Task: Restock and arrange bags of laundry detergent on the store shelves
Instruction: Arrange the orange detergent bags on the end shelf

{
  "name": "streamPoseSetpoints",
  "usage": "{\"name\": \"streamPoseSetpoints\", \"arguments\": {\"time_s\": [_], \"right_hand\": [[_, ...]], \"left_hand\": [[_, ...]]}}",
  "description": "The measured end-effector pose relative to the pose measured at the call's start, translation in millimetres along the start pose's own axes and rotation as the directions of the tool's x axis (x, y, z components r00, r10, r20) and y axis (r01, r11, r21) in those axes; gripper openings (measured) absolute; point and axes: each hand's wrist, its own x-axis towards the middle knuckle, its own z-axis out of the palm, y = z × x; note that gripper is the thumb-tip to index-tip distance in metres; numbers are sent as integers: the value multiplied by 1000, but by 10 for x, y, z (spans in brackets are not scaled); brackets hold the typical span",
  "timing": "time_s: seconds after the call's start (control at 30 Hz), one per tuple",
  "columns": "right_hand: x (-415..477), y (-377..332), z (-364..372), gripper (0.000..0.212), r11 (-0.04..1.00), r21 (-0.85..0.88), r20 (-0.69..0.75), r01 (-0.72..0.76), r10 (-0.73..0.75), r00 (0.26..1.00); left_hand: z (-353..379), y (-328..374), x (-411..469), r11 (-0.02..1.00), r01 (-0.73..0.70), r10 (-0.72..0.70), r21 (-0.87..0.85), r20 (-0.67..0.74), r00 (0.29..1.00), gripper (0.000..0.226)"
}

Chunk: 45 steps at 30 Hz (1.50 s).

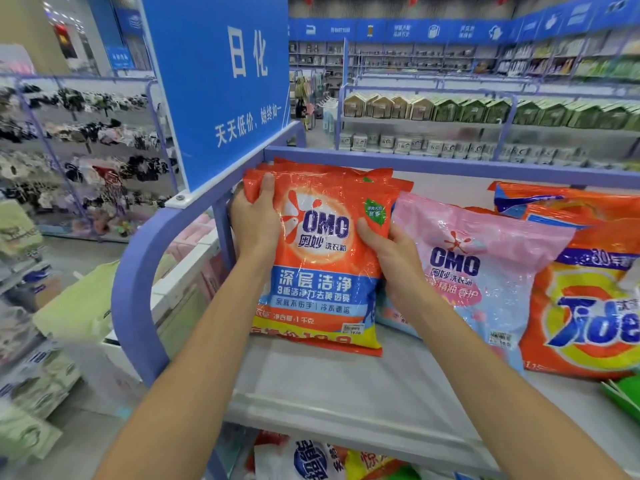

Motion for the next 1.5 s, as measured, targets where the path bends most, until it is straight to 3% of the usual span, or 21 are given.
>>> {"name": "streamPoseSetpoints", "arguments": {"time_s": [0.17, 0.23, 0.33, 0.53, 0.63, 0.77, 0.93, 1.03, 1.1, 1.17, 1.27, 1.4, 1.5], "right_hand": [[-148, -19, -168, 44, 995, -99, 47, 6, -2, 999], [-284, 84, -290, 60, 967, -252, 75, -27, 47, 996], [-491, 359, -384, 85, 837, -547, 158, -23, 130, 979], [-550, 492, -314, 63, 731, -679, 125, 64, 30, 992], [-585, 502, -287, 55, 739, -671, 102, 60, 12, 995], [-565, 466, -270, 53, 743, -667, 102, 62, 8, 995], [-688, 378, -316, 39, 682, -724, 109, 99, -29, 994], [-774, 270, -557, 39, 649, -757, -84, 71, -204, 975], [-850, 143, -816, 39, 613, -789, -269, 35, -397, 878], [-932, 77, -1107, 52, 549, -833, -388, -66, -495, 778], [-1000, 124, -1404, 65, 519, -836, -452, -177, -470, 758], [-1055, 166, -1433, 62, 641, -750, -462, -162, -334, 821], [-1055, 173, -1459, 69, 638, -747, -460, -184, -296, 837]], "left_hand": [[-149, 32, -186, 991, -37, 26, 131, 86, 996, 39], [-282, 41, -403, 974, -47, 18, 221, 135, 991, 51], [-492, -142, -748, 913, -132, 41, 385, 237, 971, 59], [-696, -489, -1146, 699, -349, 65, 624, 430, 900, 115], [-709, -564, -1201, 588, -435, 35, 682, 516, 856, 124], [-581, -576, -1063, 574, -405, -34, 711, 515, 856, 127], [-563, -607, -1132, 570, -407, 19, 714, 483, 875, 124], [-529, -640, -1309, 587, -441, 104, 679, 477, 873, 114], [-456, -654, -1452, 583, -515, 205, 628, 499, 842, 102], [-332, -638, -1625, 584, -595, 273, 552, 557, 785, 82], [-64, -586, -1852, 648, -643, 275, 409, 661, 698, 64], [268, -450, -1925, 655, -641, 257, 399, 680, 686, 59], [445, -342, -1966, 674, -636, 222, 377, 717, 660, 61]]}}
